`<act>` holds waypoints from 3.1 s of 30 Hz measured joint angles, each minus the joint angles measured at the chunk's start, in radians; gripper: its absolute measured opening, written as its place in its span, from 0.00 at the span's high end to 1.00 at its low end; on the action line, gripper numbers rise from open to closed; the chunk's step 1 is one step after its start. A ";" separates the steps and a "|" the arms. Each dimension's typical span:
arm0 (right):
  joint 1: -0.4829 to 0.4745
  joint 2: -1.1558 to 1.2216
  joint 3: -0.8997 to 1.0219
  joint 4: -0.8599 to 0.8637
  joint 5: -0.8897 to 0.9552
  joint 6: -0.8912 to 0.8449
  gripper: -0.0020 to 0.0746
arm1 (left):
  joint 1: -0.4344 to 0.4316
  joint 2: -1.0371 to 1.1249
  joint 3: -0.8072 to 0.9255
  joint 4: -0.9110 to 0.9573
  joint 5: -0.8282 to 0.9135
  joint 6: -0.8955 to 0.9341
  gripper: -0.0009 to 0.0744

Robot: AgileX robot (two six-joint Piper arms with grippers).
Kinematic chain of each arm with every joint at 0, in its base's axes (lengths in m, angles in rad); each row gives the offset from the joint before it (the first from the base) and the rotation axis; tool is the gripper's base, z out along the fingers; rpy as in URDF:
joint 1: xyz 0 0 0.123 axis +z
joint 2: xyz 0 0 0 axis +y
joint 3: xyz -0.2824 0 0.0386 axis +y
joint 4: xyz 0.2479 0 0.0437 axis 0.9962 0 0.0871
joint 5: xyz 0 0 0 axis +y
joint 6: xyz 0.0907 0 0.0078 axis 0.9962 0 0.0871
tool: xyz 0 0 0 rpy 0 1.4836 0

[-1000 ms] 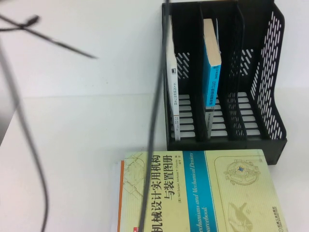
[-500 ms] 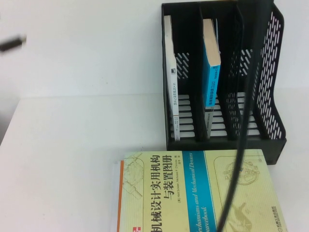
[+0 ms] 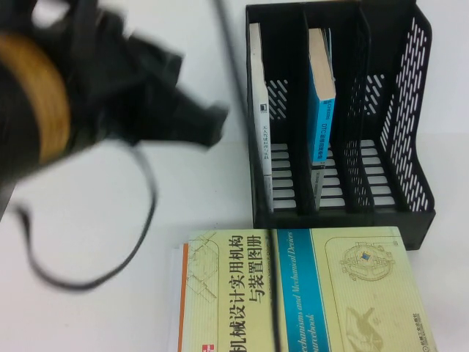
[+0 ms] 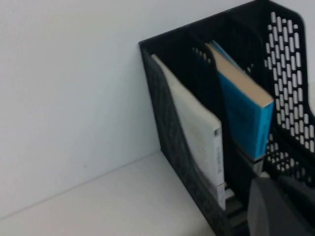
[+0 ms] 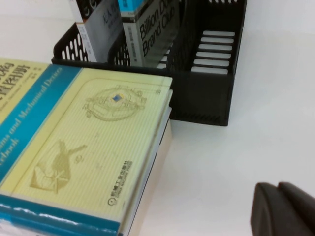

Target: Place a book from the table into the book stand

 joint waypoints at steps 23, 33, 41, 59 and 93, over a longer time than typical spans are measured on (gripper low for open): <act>0.000 0.000 0.000 0.000 0.009 0.002 0.98 | -0.002 -0.125 0.234 0.206 -0.060 -0.208 0.99; 0.000 0.000 0.000 0.000 0.010 0.002 0.98 | 0.017 -0.125 0.234 0.181 -0.162 -0.257 0.99; 0.000 0.000 0.000 0.000 0.010 0.002 0.98 | 0.187 -0.143 0.277 0.019 -0.073 -0.091 0.99; 0.000 0.000 0.000 0.000 0.010 0.002 0.98 | 0.738 -0.902 0.991 -0.405 -0.243 0.181 0.99; 0.000 -0.001 0.002 0.001 0.014 -0.001 0.98 | 1.023 -1.119 1.330 -0.733 -0.475 0.660 0.99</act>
